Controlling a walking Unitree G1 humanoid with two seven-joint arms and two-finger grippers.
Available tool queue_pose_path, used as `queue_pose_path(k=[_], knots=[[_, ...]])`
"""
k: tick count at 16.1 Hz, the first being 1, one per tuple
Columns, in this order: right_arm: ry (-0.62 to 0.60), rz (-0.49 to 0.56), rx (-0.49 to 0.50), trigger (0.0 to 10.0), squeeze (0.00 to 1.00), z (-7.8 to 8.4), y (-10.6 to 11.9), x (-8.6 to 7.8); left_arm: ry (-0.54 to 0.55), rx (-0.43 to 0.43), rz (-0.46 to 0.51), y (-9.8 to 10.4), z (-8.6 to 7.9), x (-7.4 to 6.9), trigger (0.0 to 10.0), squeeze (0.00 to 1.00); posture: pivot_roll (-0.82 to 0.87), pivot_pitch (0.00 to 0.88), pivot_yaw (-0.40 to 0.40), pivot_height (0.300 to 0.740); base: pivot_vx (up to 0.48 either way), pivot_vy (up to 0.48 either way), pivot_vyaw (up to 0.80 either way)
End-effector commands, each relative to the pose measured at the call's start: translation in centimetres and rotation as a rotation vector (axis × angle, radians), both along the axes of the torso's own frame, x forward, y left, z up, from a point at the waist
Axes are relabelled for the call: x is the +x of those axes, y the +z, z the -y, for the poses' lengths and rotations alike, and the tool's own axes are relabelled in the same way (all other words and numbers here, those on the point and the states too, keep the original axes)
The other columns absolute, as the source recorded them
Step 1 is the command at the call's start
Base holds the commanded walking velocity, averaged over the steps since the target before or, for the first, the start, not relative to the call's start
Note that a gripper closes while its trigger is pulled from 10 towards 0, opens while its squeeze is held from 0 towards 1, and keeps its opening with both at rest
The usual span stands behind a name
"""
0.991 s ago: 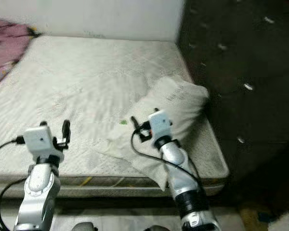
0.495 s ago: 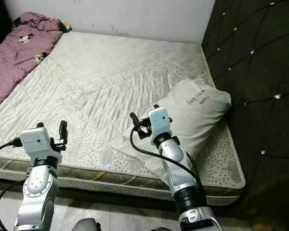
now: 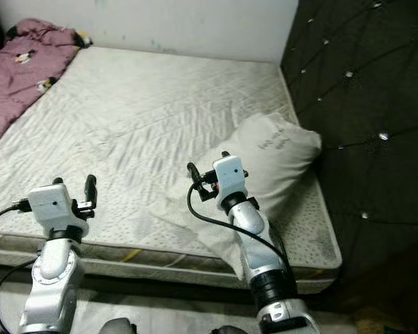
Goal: Clean up the room
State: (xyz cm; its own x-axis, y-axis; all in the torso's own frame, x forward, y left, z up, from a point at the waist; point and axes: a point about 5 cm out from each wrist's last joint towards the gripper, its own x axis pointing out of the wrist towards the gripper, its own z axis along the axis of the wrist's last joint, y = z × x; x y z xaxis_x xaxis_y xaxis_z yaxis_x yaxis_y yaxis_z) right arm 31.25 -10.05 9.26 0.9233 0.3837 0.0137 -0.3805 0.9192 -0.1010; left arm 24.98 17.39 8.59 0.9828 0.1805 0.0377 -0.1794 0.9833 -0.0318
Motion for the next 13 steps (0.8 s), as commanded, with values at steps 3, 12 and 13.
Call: queue_pose_path(k=[3, 12, 13], knots=[[-0.006, 0.011, -0.005, 10.0, 0.0, 0.2, 0.16, 0.23, -0.019, 0.008, -0.001, 0.0, 0.2, 0.2, 10.0, 0.0, 0.09, 0.0, -0.033, 0.74, 0.0, -0.339, 0.0], [0.005, 0.015, -0.013, 10.0, 0.0, -0.05, 0.09, 0.26, -0.056, 0.011, 0.033, 0.24, 0.22, 0.01, 10.0, 0.0, 0.1, 0.0, -0.037, 0.74, 0.0, -0.106, 0.0], [0.006, 0.017, -0.014, 10.0, 0.0, -0.08, 0.1, 0.27, -0.071, 0.006, 0.041, 0.31, 0.28, -0.05, 10.0, 0.0, 0.1, 0.0, -0.036, 0.74, 0.0, 0.0, 0.0]])
